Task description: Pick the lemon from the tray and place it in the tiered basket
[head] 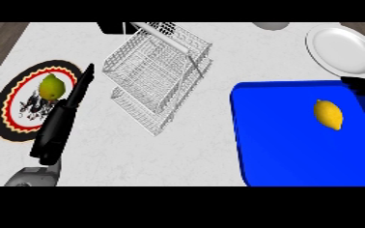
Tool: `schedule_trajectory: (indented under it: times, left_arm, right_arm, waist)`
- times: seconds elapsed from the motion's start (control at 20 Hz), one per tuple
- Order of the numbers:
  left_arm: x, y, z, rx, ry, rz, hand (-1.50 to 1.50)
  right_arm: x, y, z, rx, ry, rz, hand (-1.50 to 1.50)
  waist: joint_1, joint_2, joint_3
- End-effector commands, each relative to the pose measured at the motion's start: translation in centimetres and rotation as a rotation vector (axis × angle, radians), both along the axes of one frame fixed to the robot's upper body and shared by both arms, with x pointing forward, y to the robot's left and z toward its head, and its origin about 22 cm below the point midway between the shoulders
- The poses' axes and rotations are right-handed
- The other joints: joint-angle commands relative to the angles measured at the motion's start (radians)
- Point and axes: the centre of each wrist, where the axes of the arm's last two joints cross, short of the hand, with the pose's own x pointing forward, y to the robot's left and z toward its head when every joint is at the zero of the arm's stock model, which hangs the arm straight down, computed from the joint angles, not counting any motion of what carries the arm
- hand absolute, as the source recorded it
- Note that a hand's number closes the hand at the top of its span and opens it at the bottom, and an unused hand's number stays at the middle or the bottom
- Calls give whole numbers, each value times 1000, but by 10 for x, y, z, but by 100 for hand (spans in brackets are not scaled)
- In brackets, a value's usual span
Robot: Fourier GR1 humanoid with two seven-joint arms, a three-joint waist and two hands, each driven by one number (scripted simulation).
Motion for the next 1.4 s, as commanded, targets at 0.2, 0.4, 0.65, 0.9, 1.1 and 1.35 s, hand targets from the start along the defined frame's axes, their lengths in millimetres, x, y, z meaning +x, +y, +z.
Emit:
schedule_trajectory:
  times: [0.2, 0.4, 0.65, 0.9, 1.1, 1.35]
  left_arm:
    - [-13, 14, -9, -5, 10, 7, 0]
    - [3, -10, -4, 3, 11, -10, 0]
    - [2, 7, 4, 3, 20, -10, 0]
    - [-13, 6, 5, 5, -2, -13, 0]
    - [7, 5, 13, -8, 4, 1, 0]
    - [-3, 3, -8, 2, -3, -3, 0]
  right_arm:
    - [-3, 11, -20, 12, 27, -5, -150]
    - [5, 16, -53, 12, 38, -36, -150]
    - [12, 22, -56, 32, 30, -34, -150]
    - [9, 43, -86, 32, 38, -28, -150]
    - [4, 36, -77, 183, 10, -29, 150]
    - [0, 43, -68, 143, -126, 24, 150]
  waist:
    - [-6, -2, -1]
    - [3, 2, 0]
    - [3, 1, 0]
    - [10, 2, 1]
    - [-6, -1, 0]
    - [-10, -3, -1]
